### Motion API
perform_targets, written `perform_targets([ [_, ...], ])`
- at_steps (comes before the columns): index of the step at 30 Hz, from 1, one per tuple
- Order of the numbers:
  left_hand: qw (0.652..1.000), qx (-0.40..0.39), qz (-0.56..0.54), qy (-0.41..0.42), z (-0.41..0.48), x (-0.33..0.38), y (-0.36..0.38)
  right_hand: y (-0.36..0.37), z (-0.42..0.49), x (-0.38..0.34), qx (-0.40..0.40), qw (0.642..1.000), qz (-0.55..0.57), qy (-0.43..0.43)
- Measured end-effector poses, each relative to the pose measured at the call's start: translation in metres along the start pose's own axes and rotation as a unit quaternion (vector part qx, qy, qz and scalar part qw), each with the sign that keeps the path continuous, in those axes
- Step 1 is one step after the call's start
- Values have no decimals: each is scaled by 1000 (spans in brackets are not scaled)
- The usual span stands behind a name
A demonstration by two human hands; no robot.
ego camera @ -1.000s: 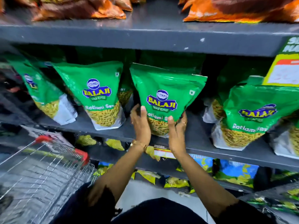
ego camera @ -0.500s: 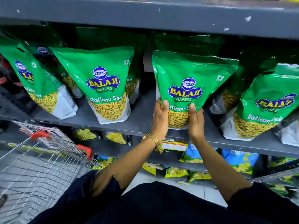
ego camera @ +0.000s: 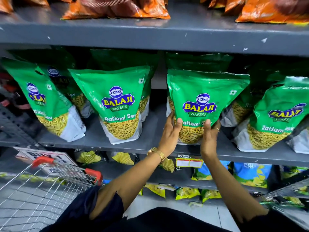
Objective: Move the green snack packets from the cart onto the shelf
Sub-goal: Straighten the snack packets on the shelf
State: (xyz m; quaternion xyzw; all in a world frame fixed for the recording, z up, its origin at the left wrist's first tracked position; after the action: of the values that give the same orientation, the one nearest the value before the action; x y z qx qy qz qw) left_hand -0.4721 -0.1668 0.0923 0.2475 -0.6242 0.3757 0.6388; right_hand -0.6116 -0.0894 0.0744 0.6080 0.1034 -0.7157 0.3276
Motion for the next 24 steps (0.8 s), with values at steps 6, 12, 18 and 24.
perform_targets([
  [6, 982, 97, 86, 137, -43, 13, -51, 14, -81, -44, 105, 957, -190, -194],
  [12, 907, 313, 143, 244, -97, 19, -150, 112, -117, -13, -160, 939, -236, -194],
  [18, 901, 422, -67, -72, -78, -64, -223, 167, -80, 43, -157, 978, -118, 68],
  [24, 940, 311, -110, -86, -34, -76, -214, 206, -58, 57, -133, 978, -62, 146],
])
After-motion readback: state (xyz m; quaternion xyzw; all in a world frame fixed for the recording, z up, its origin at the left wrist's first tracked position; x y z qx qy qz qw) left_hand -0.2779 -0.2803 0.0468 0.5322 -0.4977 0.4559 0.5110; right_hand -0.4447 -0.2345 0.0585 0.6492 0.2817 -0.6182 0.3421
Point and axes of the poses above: each hand's wrist, its own z-axis towards the middle knuckle, its own y-axis out of the palm, x = y × z, the point moved 9 cm from there along z, towards the middle knuckle, and after that the axes turned 6 degrees about z, right-handed, at the moved point
